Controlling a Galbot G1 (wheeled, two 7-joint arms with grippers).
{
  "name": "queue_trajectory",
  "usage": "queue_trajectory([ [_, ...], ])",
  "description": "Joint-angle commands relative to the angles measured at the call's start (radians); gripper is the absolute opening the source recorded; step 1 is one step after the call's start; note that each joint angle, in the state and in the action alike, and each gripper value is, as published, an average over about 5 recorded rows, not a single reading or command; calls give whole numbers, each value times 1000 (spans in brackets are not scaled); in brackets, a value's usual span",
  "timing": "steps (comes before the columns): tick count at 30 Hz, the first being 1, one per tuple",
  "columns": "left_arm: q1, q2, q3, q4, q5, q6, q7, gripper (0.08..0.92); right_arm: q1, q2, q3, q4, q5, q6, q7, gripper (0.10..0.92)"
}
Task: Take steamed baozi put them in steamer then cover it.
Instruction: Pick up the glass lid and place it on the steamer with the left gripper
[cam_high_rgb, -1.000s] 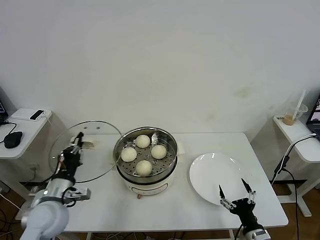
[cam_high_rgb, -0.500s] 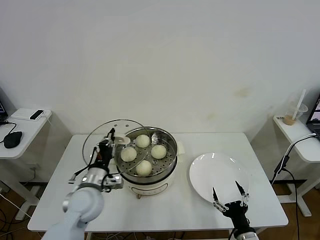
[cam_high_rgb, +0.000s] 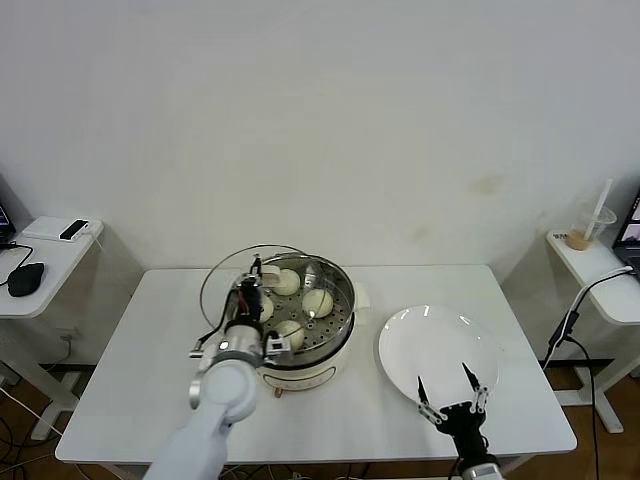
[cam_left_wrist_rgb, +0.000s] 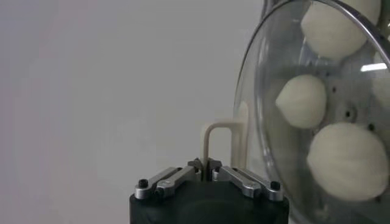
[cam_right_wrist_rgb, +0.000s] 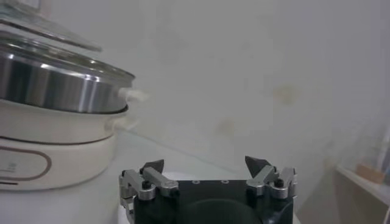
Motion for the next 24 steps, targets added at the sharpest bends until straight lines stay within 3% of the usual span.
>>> queue_trajectory([
  [1,-33,-137,35,70,96,14,28,127,1,12,-18,-14,-23,2,6,823],
  [24,2,-137,41,53,126,6,39,127,-6,17,-42,-18,-22,1,4,823],
])
